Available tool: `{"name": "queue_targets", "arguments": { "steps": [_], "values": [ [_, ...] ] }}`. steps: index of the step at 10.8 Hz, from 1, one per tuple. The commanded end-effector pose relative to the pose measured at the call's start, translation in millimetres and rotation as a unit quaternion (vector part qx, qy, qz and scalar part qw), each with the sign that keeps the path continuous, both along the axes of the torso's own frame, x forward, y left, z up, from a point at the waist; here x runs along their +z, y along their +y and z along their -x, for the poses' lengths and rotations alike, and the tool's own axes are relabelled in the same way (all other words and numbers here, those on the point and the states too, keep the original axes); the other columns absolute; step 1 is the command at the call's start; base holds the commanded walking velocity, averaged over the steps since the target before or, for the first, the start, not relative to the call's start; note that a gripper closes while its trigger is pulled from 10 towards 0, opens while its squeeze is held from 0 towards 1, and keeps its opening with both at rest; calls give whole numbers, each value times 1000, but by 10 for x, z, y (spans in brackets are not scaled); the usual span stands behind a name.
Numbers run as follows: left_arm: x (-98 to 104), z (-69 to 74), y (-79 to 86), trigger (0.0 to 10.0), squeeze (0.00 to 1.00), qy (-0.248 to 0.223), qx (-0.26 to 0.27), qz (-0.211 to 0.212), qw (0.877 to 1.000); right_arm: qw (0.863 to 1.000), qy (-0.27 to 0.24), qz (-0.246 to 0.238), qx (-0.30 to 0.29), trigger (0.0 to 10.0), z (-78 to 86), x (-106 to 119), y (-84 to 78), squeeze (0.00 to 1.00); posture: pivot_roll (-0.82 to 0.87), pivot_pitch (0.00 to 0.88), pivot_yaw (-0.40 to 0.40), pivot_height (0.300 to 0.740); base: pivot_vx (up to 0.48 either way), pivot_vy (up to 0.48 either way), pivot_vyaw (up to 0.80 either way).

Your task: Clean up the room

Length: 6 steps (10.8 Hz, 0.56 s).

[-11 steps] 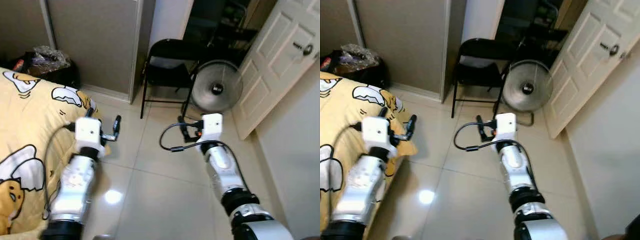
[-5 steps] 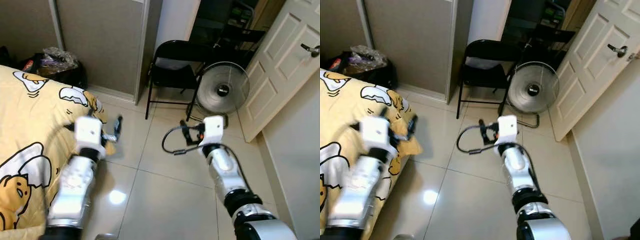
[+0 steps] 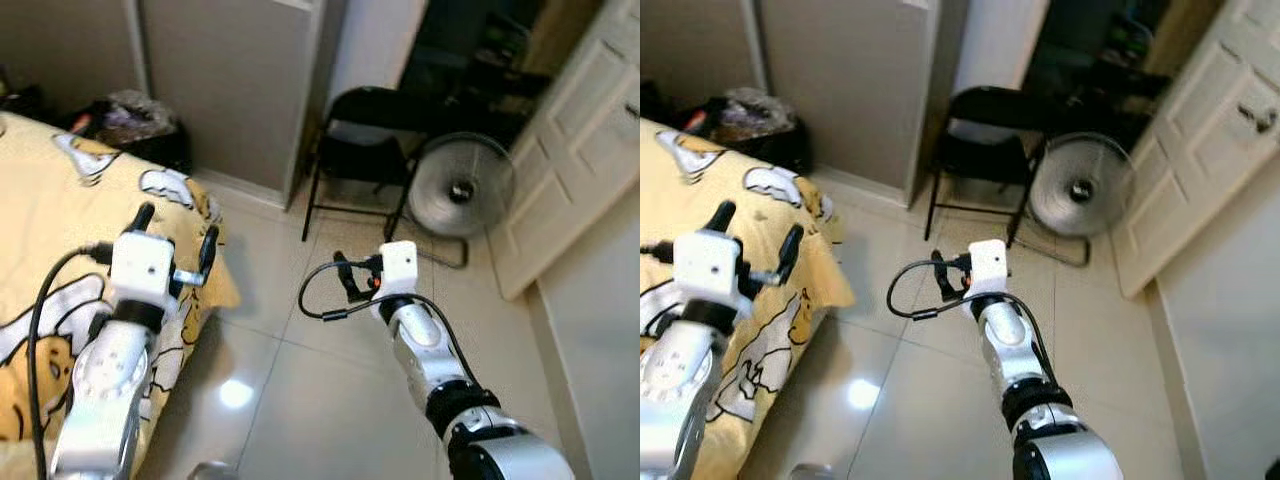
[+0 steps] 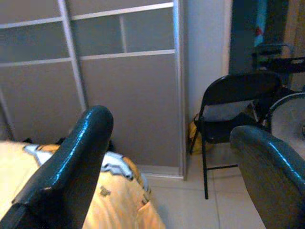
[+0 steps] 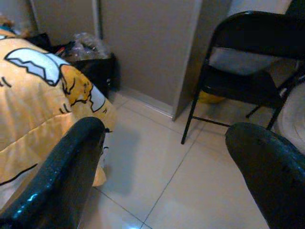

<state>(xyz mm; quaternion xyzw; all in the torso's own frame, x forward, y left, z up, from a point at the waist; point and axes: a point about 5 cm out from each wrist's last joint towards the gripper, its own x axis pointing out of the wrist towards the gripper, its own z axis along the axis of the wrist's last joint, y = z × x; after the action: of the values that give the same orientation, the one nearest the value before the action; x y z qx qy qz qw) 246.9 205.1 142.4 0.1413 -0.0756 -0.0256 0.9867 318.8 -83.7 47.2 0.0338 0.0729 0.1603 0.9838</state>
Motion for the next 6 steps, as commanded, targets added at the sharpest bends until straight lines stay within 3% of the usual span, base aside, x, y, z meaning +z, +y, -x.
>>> {"name": "queue_targets", "arguments": {
  "steps": [1,3,4,5,6],
  "values": [
    [9,8,-59,10000,0,2,-2,10,1000,1000,0,12,5,10000,-18,3,-48,0,487,0,-235,740,0,0,0],
    [-345,-2,-28,10000,0,64,41,82,994,1000,-15,22,3,10000,-79,78,-87,0,450,0,-263,740,0,0,0],
    [-528,-32,-2,10000,0,90,67,130,985,999,-30,26,-8,10000,-69,92,-150,0,399,0,-262,740,0,0,0],
    [-624,-83,-17,10000,0,96,80,171,977,998,-44,28,-32,10000,-31,82,-274,0,365,0,-257,740,0,0,0],
    [-600,-153,-102,10000,0,78,71,178,978,996,-53,35,-67,10000,20,51,-453,0,292,0,-219,740,0,0,0]
  ]
}}
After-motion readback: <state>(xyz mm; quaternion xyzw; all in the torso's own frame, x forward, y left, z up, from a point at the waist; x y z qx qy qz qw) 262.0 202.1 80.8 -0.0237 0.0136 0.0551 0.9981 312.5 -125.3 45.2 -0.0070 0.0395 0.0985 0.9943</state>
